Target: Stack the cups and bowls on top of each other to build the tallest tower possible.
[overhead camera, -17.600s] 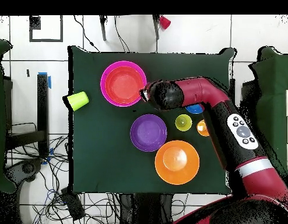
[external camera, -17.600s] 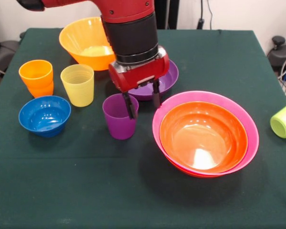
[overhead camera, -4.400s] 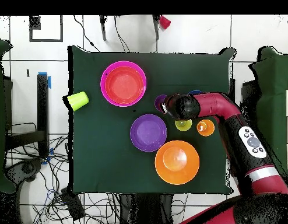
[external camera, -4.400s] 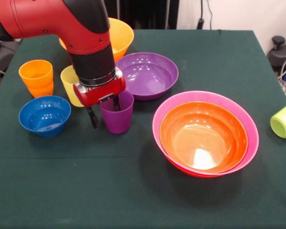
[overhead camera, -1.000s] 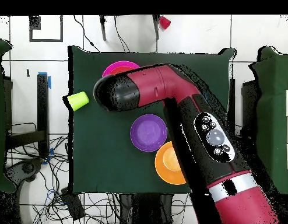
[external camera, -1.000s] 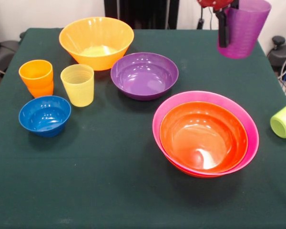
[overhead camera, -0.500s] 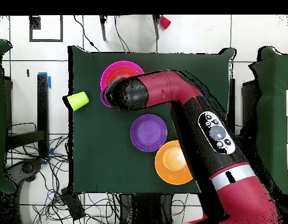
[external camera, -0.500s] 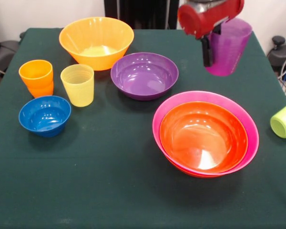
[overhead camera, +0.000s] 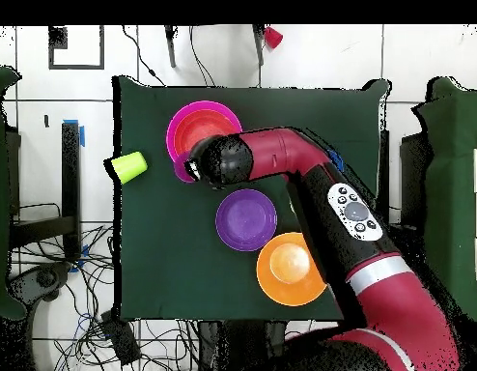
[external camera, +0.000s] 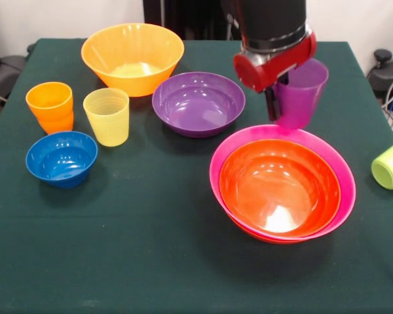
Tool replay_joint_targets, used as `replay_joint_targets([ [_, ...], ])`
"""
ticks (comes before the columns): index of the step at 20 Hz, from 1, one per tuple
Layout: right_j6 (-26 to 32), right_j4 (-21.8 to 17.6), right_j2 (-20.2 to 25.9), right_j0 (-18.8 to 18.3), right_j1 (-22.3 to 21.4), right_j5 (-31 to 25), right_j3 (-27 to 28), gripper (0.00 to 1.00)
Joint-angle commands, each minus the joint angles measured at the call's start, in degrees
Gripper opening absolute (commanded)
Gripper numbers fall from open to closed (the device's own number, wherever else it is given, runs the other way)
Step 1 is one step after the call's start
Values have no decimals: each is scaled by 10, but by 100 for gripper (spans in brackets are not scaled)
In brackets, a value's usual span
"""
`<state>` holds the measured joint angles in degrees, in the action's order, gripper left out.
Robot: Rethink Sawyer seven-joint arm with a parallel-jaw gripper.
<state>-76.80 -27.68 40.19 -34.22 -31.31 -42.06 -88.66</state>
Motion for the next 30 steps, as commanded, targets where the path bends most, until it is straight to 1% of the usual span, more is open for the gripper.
replay_joint_targets([
  [1,12,-58,-37,2,42,50,32,0],
  [2,11,-59,-37,2,44,52,31,0],
  [4,28,-57,-29,-5,62,51,31,0],
  [7,47,-68,-26,-5,101,55,55,0],
  [9,45,-71,-27,-4,112,60,65,0],
  [14,51,-72,-28,-3,118,53,74,0],
  [18,55,-69,-29,-3,115,43,76,0],
  [22,33,-70,-41,9,121,48,89,0],
  [26,38,-71,-42,22,123,33,104,0],
  [28,31,-65,-42,25,114,24,105,0],
  [30,16,-50,-41,29,107,14,110,0],
])
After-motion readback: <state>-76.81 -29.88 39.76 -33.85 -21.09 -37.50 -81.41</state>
